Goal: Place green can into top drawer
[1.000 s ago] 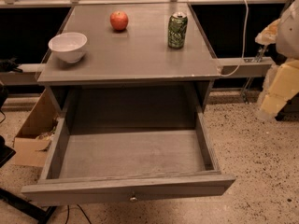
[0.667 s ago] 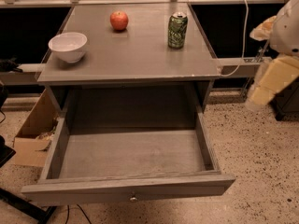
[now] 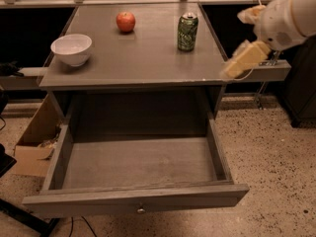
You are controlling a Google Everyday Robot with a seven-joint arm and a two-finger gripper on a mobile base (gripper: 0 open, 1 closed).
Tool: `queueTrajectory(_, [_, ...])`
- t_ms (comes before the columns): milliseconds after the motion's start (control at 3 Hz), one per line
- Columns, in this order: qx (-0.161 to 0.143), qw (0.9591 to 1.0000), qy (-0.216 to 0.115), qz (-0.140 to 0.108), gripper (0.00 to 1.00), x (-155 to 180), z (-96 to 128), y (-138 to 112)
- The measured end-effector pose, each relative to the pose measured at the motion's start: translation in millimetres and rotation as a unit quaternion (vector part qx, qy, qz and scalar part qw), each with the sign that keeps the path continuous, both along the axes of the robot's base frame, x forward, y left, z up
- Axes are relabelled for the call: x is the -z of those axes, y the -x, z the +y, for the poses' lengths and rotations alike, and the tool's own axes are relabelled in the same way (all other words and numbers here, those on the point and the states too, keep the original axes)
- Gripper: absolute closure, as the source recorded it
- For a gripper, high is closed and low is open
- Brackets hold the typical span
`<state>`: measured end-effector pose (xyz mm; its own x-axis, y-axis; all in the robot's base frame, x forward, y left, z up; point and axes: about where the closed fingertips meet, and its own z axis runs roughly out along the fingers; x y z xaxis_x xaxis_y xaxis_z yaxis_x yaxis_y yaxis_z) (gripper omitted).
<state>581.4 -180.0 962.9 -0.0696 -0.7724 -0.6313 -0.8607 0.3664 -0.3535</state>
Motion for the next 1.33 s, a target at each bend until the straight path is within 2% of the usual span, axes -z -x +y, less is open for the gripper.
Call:
queueTrajectory(333, [-0.002, 0.996, -0.071, -0.053, 0.0, 2, 10, -59])
queueTrajectory(667, [0.029, 0.9863, -0.143, -0.076, 0.0, 16, 3, -107])
queueTrajectory(1000, [0.029, 0.9863, -0.143, -0.076, 0.0, 16, 3, -107])
queueTrajectory(1333, [0.049, 0.9819, -0.164, -0.08, 0.0, 24, 4, -134])
